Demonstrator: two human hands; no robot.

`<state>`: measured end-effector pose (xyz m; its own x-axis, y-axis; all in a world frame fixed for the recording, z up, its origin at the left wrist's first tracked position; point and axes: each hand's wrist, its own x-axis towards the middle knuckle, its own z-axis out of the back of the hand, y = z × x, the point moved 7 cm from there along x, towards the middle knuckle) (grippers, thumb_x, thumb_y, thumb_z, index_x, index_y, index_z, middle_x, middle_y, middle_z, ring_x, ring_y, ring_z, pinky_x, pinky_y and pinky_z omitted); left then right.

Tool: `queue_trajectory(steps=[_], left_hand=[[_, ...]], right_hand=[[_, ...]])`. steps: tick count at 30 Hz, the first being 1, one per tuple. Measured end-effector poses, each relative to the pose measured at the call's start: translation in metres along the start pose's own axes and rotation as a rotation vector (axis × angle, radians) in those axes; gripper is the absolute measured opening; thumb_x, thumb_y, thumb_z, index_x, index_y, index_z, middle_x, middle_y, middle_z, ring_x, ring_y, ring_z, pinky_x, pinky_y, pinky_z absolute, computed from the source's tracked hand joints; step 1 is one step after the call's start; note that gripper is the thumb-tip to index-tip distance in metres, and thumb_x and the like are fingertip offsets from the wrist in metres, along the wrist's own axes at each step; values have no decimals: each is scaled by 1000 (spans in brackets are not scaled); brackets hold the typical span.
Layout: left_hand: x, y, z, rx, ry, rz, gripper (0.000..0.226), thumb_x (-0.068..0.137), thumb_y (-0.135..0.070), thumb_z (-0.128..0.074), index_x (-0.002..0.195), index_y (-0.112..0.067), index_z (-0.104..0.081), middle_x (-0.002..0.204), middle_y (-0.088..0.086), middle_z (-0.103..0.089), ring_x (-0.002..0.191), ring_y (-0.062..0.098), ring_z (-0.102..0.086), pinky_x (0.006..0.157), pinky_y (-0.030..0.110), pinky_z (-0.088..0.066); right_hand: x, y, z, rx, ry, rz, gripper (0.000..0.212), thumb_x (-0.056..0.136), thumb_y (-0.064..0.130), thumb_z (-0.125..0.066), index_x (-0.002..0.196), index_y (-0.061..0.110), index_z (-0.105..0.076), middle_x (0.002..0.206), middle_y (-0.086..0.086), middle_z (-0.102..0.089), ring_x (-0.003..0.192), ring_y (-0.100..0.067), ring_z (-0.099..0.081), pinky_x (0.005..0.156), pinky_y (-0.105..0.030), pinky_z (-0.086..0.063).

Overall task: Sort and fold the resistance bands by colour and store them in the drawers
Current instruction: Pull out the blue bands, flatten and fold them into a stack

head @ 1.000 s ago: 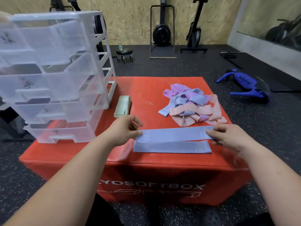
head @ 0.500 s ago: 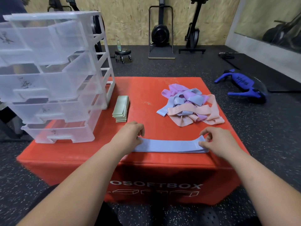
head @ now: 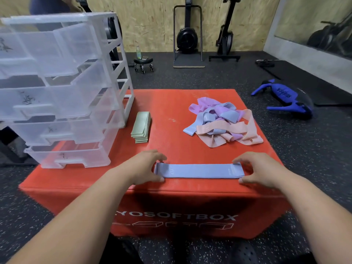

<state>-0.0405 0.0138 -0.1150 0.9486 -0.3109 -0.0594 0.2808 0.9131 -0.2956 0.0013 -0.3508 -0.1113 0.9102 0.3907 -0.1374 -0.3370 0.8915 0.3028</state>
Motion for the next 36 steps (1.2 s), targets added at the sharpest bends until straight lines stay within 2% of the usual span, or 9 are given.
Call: queue_trajectory(steps=[4, 12, 18, 24, 26, 28, 29, 32, 36], left_hand=[[-1, -3, 2, 16, -70, -15, 64, 76, -37, -92, 133, -23, -68, 118, -6, -64, 98, 13, -60, 90, 32, -52], [-5, -4, 4, -12, -78, -9, 72, 72, -40, -94, 137, -23, -67, 117, -8, -61, 96, 11, -62, 91, 34, -56], [-2, 0, 3, -39, -63, 8, 81, 70, -44, -95, 142, -24, -63, 121, -9, -57, 103, 12, -61, 96, 36, -56], [5, 3, 2, -7, -33, -3, 78, 73, -51, -92, 141, -26, -64, 118, -9, -56, 99, 11, -58, 93, 35, -55], [9, 6, 4, -30, -53, -8, 75, 77, -58, -87, 140, -25, -65, 120, -8, -58, 102, 11, -60, 95, 34, -55], [16, 9, 8, -86, -100, 10, 67, 83, -61, -81, 136, -24, -67, 119, -7, -61, 105, 11, -63, 95, 34, -56], [21, 11, 10, -111, -132, 25, 63, 85, -62, -79, 134, -24, -68, 117, -7, -63, 105, 11, -64, 94, 34, -57], [41, 12, 12, -144, -204, 68, 50, 90, -53, -77, 129, -22, -71, 110, -7, -67, 101, 12, -66, 92, 34, -56], [72, 8, 6, -138, -228, 84, 44, 91, -43, -78, 129, -22, -71, 108, -6, -67, 99, 17, -66, 93, 37, -54]], right_hand=[[2, 0, 0, 6, -38, -17, 62, 67, 32, -96, 124, 34, -71, 107, 14, -69, 93, -6, -65, 90, -26, -52], [3, 0, 0, 35, -48, -4, 61, 64, 33, -97, 120, 35, -72, 101, 17, -67, 87, -1, -64, 86, -26, -54], [6, 1, 0, 58, -36, 4, 59, 62, 34, -98, 116, 35, -74, 101, 17, -67, 86, -1, -65, 84, -25, -54], [11, 0, 0, 75, 15, 2, 63, 60, 40, -99, 114, 44, -67, 105, 18, -65, 86, -1, -64, 82, -23, -54], [15, -3, 2, 99, 10, -3, 66, 60, 48, -97, 119, 45, -66, 109, 21, -64, 90, 1, -64, 82, -19, -52], [23, -3, 6, 138, -42, -11, 60, 66, 52, -93, 119, 44, -66, 111, 21, -65, 92, 7, -63, 79, -12, -48], [29, -1, 9, 149, -72, -16, 56, 69, 51, -92, 119, 42, -67, 112, 20, -67, 92, 5, -64, 80, -14, -49], [54, 19, 15, 95, -174, 6, 44, 78, 45, -87, 118, 34, -72, 112, 13, -70, 93, -9, -64, 87, -34, -52], [95, 60, 15, 29, -287, 113, 36, 85, 41, -80, 119, 34, -72, 110, 17, -65, 104, -14, -61, 87, -37, -52]])
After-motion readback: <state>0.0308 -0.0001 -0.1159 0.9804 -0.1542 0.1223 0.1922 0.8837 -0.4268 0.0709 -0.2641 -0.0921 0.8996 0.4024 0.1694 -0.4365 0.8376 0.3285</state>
